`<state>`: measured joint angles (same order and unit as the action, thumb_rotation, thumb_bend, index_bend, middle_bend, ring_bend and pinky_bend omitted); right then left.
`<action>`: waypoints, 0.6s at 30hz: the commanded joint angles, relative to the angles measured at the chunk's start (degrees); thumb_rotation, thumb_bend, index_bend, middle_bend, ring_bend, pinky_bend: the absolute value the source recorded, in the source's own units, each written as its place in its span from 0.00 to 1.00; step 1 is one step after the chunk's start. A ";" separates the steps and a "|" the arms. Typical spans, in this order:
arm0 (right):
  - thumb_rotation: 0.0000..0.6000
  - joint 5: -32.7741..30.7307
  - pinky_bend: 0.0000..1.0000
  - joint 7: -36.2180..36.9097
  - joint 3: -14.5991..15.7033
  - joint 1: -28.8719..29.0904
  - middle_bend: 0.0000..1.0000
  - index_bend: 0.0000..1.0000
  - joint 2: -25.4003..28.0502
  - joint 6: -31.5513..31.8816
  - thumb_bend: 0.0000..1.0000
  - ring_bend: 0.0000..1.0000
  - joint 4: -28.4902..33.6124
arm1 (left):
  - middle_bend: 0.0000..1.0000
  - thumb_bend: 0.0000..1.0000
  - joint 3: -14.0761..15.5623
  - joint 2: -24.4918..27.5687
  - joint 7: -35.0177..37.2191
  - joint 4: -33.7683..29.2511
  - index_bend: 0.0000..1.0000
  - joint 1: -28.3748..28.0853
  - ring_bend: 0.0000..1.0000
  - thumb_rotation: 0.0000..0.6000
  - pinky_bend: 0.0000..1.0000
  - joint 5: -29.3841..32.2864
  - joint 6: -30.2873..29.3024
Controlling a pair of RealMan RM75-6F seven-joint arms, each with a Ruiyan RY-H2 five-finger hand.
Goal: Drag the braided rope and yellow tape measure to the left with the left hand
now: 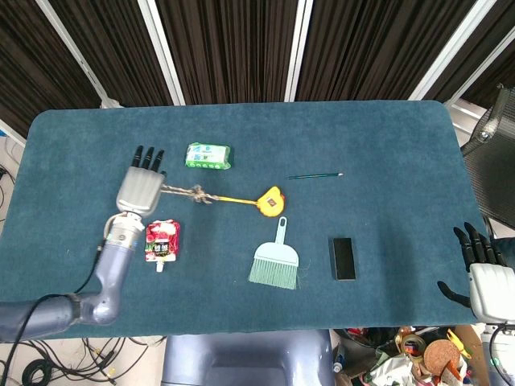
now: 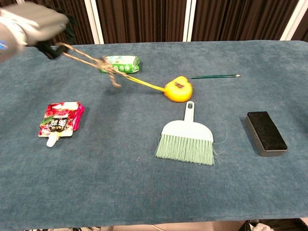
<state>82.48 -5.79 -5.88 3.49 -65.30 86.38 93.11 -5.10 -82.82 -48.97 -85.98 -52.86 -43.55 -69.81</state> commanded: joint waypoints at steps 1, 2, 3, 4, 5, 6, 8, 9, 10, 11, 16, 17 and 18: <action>1.00 -0.02 0.16 -0.03 -0.01 -0.01 0.00 0.08 -0.01 0.03 0.07 0.08 0.02 | 0.08 0.58 1.23 3.97 -2.73 -2.68 0.58 1.37 0.00 1.00 0.00 0.07 -0.91; 1.00 -0.03 0.16 -0.05 -0.03 -0.02 0.00 0.08 -0.01 0.05 0.07 0.08 0.01 | 0.08 0.58 1.28 4.70 -3.04 -3.23 0.58 1.65 0.00 1.00 0.00 0.41 -1.06; 1.00 -0.04 0.16 -0.04 -0.04 -0.03 0.00 0.08 0.00 0.06 0.07 0.08 0.02 | 0.08 0.58 1.31 5.44 -3.32 -3.84 0.58 1.90 0.00 1.00 0.00 0.74 -1.14; 1.00 -0.08 0.16 -0.01 -0.05 -0.04 0.00 0.08 0.02 0.05 0.07 0.08 0.05 | 0.08 0.58 1.43 6.62 -3.82 -4.77 0.58 2.25 0.00 1.00 0.00 1.07 -1.34; 1.00 -0.10 0.16 0.02 -0.08 -0.05 0.00 0.08 0.04 0.07 0.07 0.08 0.06 | 0.08 0.58 1.56 7.34 -4.18 -5.32 0.58 2.44 0.00 1.00 0.00 1.11 -1.48; 1.00 -0.12 0.16 0.07 -0.11 -0.04 0.00 0.08 0.04 0.09 0.07 0.08 0.08 | 0.08 0.58 2.02 8.64 -5.05 -6.03 0.58 2.81 0.00 1.00 0.00 1.00 -1.95; 1.00 -0.13 0.16 0.08 -0.12 -0.04 0.00 0.08 0.04 0.08 0.07 0.08 0.04 | 0.08 0.58 2.54 10.27 -5.69 -7.31 0.58 3.44 0.00 1.00 0.00 0.78 -2.55; 1.00 -0.21 0.16 0.11 -0.12 -0.04 0.00 0.08 0.01 0.02 0.07 0.08 0.06 | 0.08 0.58 2.94 11.55 -5.83 -8.54 0.58 4.10 0.00 1.00 0.00 0.58 -3.14; 1.00 -0.27 0.16 0.13 -0.12 -0.05 0.00 0.08 0.00 -0.01 0.07 0.08 0.12 | 0.07 0.58 3.21 12.43 -5.79 -9.41 0.58 4.61 0.00 1.00 0.00 0.41 -3.59; 1.00 -0.27 0.16 0.13 -0.12 -0.05 0.00 0.08 -0.01 -0.02 0.07 0.08 0.16 | 0.07 0.58 3.56 13.69 -5.42 -10.70 0.58 5.42 0.00 1.00 0.00 -0.09 -4.31; 1.00 -0.30 0.16 0.10 -0.14 -0.06 0.00 0.08 -0.04 0.00 0.07 0.08 0.22 | 0.07 0.59 5.10 18.61 -2.77 -13.85 0.58 8.69 0.00 1.00 0.00 -4.14 -6.96; 1.00 -0.32 0.16 0.09 -0.17 -0.06 0.00 0.08 -0.04 0.02 0.07 0.08 0.21 | 0.07 0.58 5.36 19.34 -2.49 -14.15 0.58 9.14 0.00 1.00 0.00 -4.77 -7.26; 1.00 -0.34 0.16 0.08 -0.19 -0.05 0.00 0.08 -0.05 0.01 0.07 0.08 0.20 | 0.07 0.58 5.60 20.08 -2.22 -14.47 0.58 9.60 0.00 1.00 0.00 -5.23 -7.48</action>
<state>82.14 -5.72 -6.07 3.44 -65.35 86.40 93.30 -0.23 -64.02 -52.00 -99.53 -44.36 -47.73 -76.43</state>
